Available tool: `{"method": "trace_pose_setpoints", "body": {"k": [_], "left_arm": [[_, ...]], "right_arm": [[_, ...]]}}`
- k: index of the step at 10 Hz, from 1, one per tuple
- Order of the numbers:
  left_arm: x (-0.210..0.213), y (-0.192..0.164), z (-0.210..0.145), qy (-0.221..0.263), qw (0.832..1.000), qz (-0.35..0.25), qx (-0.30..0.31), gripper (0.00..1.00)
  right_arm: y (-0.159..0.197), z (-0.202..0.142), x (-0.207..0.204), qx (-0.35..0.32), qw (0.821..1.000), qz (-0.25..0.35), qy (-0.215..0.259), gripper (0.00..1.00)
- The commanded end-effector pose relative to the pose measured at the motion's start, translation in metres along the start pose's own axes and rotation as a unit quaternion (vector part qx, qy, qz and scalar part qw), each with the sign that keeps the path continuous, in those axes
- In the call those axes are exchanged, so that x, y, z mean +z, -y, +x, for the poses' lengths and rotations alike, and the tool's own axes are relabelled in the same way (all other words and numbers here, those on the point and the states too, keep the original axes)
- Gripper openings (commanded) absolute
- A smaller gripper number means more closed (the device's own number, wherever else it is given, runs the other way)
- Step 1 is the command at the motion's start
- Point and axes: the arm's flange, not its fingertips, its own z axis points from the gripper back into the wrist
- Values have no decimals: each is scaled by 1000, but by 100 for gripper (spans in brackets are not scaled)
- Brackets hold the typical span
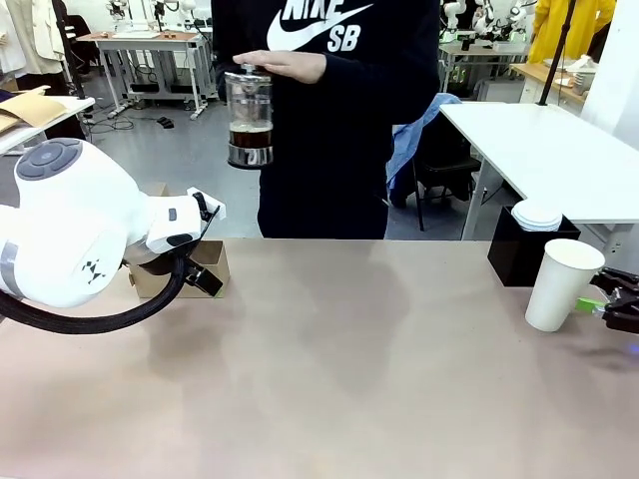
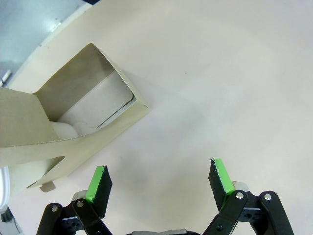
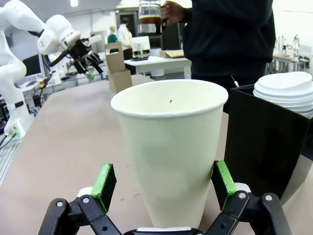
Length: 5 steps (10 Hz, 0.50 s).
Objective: Pour a drink into a cup and package it in a carrier.
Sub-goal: Pick up the 600 ml Paper Cup and place it in the middle top area of the table.
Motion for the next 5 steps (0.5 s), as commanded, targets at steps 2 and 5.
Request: {"method": "trace_pose_setpoints", "body": {"k": [2,5], "left_arm": [[0,0,0,0,1000,0,0,100],[0,0,0,0,1000,0,0,100]], "right_arm": [[6,-2,-18,-20,1000,7,4,100],[8,-4,-35,-24,999,29,3,100]]}}
